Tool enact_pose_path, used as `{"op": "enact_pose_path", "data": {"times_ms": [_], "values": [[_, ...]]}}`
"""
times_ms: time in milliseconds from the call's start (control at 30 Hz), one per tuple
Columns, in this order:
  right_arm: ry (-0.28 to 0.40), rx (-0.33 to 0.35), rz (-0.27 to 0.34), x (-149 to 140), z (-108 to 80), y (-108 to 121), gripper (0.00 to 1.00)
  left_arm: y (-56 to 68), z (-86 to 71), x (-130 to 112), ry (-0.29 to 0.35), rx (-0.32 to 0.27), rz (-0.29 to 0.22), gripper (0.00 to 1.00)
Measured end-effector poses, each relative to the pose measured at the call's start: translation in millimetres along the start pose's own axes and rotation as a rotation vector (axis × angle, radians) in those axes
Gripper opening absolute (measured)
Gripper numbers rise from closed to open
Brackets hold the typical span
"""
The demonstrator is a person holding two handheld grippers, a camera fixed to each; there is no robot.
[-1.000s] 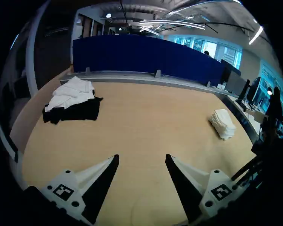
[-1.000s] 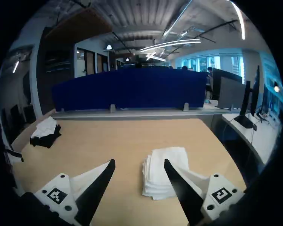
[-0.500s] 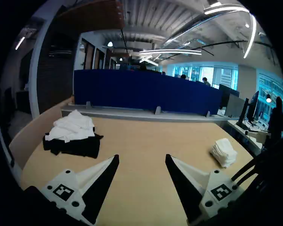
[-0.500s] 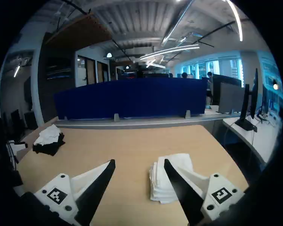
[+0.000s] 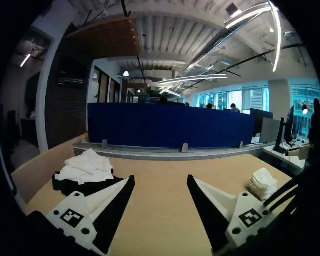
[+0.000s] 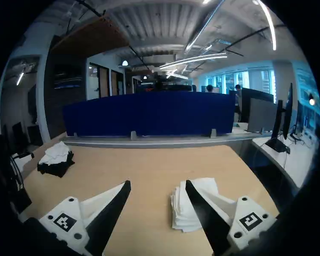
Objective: Fold towel
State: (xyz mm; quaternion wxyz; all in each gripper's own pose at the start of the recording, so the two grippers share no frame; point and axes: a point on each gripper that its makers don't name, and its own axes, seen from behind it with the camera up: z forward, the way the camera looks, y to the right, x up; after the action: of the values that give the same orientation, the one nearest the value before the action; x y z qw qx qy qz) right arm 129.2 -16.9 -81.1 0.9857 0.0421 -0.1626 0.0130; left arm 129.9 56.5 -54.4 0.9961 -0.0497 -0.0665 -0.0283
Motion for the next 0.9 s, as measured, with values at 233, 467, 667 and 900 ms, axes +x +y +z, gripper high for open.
{"op": "enact_pose_path", "data": {"times_ms": [233, 467, 667, 900], "values": [[-0.041, 0.018, -0.037, -7, 6.1, -5, 1.00, -3.1, 8.5, -13, 0.032, 0.036, 0.048, 0.91], [-0.061, 0.010, -0.017, -10, 20.3, -6, 1.00, -8.0, 16.1, -35, 0.073, 0.059, 0.053, 0.91], [-0.064, -0.009, -0.021, -11, 33.4, -13, 1.00, -17.5, 29.5, -57, 0.092, 0.058, 0.073, 0.91], [-0.083, -0.028, -0.036, -23, 50.5, -23, 1.00, -33.5, 47.1, -85, 0.095, 0.054, 0.066, 0.91]]}}
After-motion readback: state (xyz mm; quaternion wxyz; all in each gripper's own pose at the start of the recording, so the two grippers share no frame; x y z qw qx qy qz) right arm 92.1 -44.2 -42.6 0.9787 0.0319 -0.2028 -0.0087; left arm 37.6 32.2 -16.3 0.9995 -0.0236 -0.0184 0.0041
